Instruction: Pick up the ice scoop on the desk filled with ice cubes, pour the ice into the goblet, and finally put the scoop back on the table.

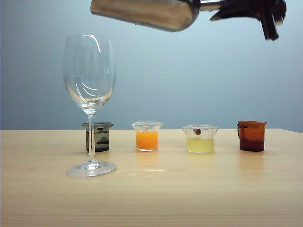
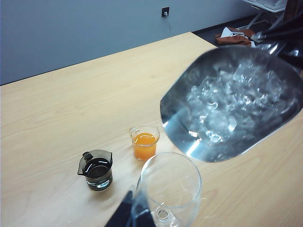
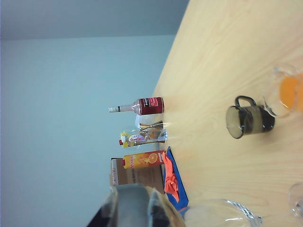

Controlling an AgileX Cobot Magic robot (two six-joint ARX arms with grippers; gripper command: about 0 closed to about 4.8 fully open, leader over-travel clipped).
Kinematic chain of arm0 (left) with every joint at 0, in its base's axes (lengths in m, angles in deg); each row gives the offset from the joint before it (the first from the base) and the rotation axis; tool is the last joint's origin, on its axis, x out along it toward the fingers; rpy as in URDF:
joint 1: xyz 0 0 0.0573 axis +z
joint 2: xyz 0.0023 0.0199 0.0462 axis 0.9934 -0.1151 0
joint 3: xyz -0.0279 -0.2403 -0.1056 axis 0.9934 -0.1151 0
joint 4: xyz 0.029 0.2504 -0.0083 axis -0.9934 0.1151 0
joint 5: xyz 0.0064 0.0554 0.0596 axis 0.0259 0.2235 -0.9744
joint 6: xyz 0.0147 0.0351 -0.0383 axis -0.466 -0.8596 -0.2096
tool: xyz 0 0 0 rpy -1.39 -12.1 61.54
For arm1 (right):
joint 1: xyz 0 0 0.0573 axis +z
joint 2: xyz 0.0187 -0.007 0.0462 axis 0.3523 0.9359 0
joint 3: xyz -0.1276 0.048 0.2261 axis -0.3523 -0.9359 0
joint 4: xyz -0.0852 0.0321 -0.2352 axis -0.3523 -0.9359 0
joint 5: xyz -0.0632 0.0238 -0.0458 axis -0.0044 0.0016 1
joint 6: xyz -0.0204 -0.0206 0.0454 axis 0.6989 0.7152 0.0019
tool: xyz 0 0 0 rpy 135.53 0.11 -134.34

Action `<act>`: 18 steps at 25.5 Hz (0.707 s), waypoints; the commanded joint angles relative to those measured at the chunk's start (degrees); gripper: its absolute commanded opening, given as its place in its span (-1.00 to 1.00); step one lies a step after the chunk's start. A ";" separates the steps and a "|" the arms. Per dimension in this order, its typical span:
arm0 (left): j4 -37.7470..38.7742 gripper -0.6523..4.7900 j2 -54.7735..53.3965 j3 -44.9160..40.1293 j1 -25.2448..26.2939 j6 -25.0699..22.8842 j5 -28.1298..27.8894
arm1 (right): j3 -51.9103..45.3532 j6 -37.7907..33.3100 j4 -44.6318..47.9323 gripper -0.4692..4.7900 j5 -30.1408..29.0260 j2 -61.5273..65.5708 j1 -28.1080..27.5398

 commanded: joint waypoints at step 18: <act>-0.94 -0.78 0.09 0.31 0.07 -0.26 0.44 | 1.60 1.49 -2.67 -0.84 2.69 -0.48 0.94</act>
